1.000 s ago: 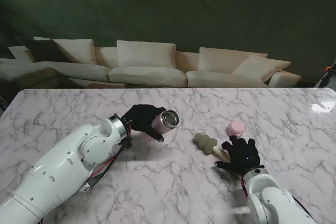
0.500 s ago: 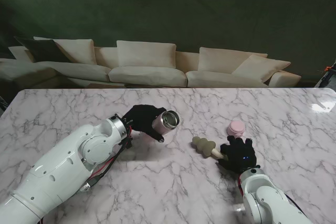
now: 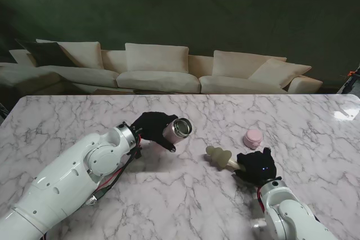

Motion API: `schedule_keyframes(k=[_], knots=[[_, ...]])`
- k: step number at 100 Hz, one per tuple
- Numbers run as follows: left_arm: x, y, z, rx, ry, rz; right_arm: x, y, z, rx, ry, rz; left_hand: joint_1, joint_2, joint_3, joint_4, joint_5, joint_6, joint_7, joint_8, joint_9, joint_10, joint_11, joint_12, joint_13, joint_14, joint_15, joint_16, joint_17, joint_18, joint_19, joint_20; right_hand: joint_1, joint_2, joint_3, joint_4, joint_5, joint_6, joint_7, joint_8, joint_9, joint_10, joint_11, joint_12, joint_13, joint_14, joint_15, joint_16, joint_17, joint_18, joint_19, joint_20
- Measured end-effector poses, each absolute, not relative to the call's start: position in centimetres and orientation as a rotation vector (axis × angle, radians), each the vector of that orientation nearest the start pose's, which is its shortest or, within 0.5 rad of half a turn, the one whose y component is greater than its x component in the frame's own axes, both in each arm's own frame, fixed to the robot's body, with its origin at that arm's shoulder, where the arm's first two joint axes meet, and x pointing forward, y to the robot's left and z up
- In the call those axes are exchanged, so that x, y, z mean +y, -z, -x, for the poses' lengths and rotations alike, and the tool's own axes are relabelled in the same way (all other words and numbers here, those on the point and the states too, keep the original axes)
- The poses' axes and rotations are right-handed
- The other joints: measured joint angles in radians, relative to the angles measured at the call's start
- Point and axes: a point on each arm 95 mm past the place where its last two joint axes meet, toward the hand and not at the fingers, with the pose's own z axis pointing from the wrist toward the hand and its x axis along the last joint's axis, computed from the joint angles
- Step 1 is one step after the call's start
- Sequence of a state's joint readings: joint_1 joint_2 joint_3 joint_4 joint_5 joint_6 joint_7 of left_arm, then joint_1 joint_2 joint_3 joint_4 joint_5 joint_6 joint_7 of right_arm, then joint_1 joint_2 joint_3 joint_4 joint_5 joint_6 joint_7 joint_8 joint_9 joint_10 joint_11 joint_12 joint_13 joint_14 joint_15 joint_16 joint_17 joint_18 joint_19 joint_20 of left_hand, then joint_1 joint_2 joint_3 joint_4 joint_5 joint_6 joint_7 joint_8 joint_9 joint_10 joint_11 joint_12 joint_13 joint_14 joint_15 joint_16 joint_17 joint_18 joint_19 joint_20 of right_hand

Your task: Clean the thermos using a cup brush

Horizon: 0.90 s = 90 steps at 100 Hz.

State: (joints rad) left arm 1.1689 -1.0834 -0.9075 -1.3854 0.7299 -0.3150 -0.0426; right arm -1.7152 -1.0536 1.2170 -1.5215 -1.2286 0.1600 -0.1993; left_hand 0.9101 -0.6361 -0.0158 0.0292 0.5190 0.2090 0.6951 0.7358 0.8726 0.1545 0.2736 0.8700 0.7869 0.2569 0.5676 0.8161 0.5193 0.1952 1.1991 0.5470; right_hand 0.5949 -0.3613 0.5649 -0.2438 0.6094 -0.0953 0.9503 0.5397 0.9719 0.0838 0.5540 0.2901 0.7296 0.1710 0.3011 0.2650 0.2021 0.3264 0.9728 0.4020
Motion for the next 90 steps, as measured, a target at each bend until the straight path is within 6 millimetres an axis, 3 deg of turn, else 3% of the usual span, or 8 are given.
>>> schedule_keyframes(k=[15, 31, 48, 59, 73, 80, 90], knots=[[-7.3, 28.8, -46.3, 1.804, 1.847, 1.014, -4.6, 37.4, -35.1, 1.565, -1.168, -1.066, 0.000, 0.000, 0.000, 0.000, 0.000, 0.000, 0.000, 0.000, 0.000, 0.000, 0.000, 0.000, 0.000, 0.000, 0.000, 0.000, 0.000, 0.000, 0.000, 0.000, 0.032, 0.000, -0.021, 0.000, -0.001, 0.015, 0.001, 0.000, 0.144, -0.001, 0.019, 0.004, 0.213, 0.035, 0.012, -0.015, 0.185, 0.011, 0.047, -0.031], [-7.3, 28.8, -46.3, 1.803, 1.849, 1.012, -4.7, 35.4, -35.3, 1.579, -1.190, -1.073, 0.000, 0.000, 0.000, 0.000, 0.000, 0.000, 0.000, 0.000, 0.000, 0.000, 0.000, 0.000, 0.000, 0.000, 0.000, 0.000, 0.000, 0.000, 0.000, 0.000, 0.052, 0.021, -0.106, 0.000, -0.013, 0.021, 0.048, 0.012, 0.142, 0.009, 0.246, 0.084, 0.439, 0.051, 0.163, 0.035, 0.393, 0.078, 0.188, -0.051], [-7.3, 28.8, -46.3, 1.799, 1.852, 1.011, -4.9, 34.9, -35.4, 1.545, -1.237, -1.160, 0.000, 0.000, 0.000, 0.000, 0.000, 0.000, 0.000, 0.000, 0.000, 0.000, 0.000, 0.000, 0.000, 0.000, 0.000, 0.000, 0.000, 0.000, 0.000, 0.000, 0.063, 0.029, -0.164, 0.002, -0.013, 0.023, 0.101, 0.024, 0.128, 0.010, 0.439, 0.167, 0.527, 0.040, 0.370, 0.130, 0.553, 0.121, 0.272, -0.069], [-7.3, 28.9, -46.3, 1.799, 1.852, 1.013, -4.8, 35.0, -35.4, 1.542, -1.233, -1.159, 0.000, 0.000, 0.000, 0.000, 0.000, 0.000, -0.001, 0.000, 0.000, 0.000, 0.000, 0.000, 0.000, 0.000, 0.000, 0.000, 0.000, 0.000, 0.000, 0.000, 0.063, 0.029, -0.179, 0.002, -0.013, 0.023, 0.114, 0.027, 0.128, 0.001, 0.501, 0.236, 0.528, 0.006, 0.623, 0.218, 0.659, 0.135, 0.345, -0.071], [-7.3, 28.9, -46.3, 1.800, 1.852, 1.012, -4.9, 34.9, -35.4, 1.543, -1.229, -1.156, 0.000, 0.000, 0.000, 0.000, 0.000, 0.000, -0.001, 0.000, 0.000, 0.000, 0.000, 0.000, 0.000, 0.000, 0.000, 0.000, 0.000, 0.000, 0.000, 0.000, 0.063, 0.030, -0.202, 0.002, -0.012, 0.010, 0.115, 0.038, 0.130, -0.044, 0.552, 0.320, 0.527, -0.042, 0.889, 0.334, 0.790, 0.136, 0.476, -0.071], [-7.3, 28.9, -46.3, 1.800, 1.851, 1.012, -5.1, 34.8, -35.4, 1.548, -1.229, -1.145, 0.000, 0.000, 0.000, 0.000, 0.000, 0.000, -0.001, 0.000, 0.000, 0.000, 0.000, 0.000, 0.000, 0.000, 0.000, 0.000, 0.000, 0.000, 0.000, 0.000, 0.063, 0.030, -0.207, 0.002, -0.012, 0.000, 0.115, 0.038, 0.129, -0.048, 0.552, 0.331, 0.552, -0.149, 1.061, 0.412, 0.836, 0.134, 0.566, -0.041], [-7.2, 29.0, -46.4, 1.803, 1.849, 1.013, -5.3, 34.5, -35.4, 1.574, -1.246, -1.106, 0.000, 0.000, 0.000, 0.000, 0.000, 0.000, -0.001, 0.000, 0.000, 0.000, 0.000, 0.000, 0.000, 0.000, 0.000, 0.000, 0.000, 0.000, 0.000, 0.000, 0.063, 0.030, -0.208, 0.002, -0.011, -0.001, 0.115, 0.038, 0.142, -0.054, 0.552, 0.361, 0.559, -0.225, 1.207, 0.475, 0.884, 0.079, 0.707, 0.054]])
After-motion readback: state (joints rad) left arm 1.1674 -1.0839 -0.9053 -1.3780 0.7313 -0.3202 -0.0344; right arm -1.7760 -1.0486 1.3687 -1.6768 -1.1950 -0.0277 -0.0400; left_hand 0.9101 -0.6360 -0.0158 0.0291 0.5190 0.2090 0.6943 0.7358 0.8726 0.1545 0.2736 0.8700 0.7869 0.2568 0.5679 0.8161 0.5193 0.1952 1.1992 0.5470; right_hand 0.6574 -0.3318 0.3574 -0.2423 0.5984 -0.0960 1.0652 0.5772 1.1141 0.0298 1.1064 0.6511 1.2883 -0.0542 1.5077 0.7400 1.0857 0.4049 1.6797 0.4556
